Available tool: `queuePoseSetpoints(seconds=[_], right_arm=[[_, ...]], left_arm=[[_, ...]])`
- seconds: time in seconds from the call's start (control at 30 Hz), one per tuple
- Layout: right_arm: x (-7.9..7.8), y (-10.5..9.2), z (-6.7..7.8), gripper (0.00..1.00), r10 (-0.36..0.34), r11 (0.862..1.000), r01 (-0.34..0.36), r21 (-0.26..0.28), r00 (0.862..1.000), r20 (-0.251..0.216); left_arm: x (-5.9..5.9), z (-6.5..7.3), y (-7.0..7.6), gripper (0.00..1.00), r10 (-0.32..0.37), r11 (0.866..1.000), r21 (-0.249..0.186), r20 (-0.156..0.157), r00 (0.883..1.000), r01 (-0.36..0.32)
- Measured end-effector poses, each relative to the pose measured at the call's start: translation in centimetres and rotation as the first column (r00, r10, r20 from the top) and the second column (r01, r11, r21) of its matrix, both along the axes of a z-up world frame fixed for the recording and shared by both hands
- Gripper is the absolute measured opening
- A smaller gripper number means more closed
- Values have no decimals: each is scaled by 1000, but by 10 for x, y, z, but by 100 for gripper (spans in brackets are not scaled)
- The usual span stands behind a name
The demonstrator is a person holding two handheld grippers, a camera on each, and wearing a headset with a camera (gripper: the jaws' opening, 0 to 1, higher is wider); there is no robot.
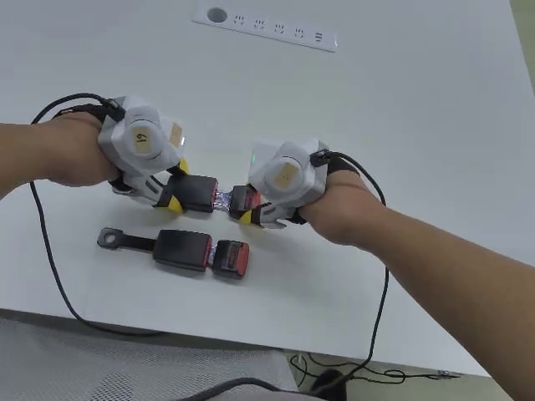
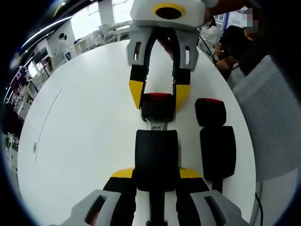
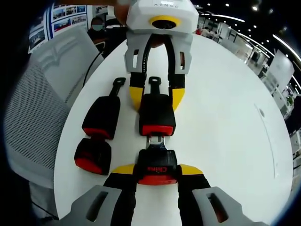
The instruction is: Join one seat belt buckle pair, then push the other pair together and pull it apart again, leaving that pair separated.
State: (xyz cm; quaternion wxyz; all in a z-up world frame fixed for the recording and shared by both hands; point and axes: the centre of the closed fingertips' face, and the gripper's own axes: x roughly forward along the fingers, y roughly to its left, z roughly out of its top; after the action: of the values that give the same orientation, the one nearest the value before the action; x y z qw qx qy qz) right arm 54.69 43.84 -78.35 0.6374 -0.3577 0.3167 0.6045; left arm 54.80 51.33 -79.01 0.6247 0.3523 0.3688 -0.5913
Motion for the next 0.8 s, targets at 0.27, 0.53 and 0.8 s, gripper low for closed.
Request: queuePoseSetpoints(seconds=[0.27,0.53,0.8], right_arm=[[0,-14,-2,30,-7,1000,7,3,1000,7],[-2,-53,-3,30,-40,999,40,-17,999,6],[-3,-92,-5,31,-71,996,72,-45,997,9]], left_arm=[[0,0,0,33,4,1000,2,-2,1000,-4],[-1,1,0,33,9,1000,1,-3,1000,-9],[-1,0,0,33,14,1000,1,-1,1000,-14]])
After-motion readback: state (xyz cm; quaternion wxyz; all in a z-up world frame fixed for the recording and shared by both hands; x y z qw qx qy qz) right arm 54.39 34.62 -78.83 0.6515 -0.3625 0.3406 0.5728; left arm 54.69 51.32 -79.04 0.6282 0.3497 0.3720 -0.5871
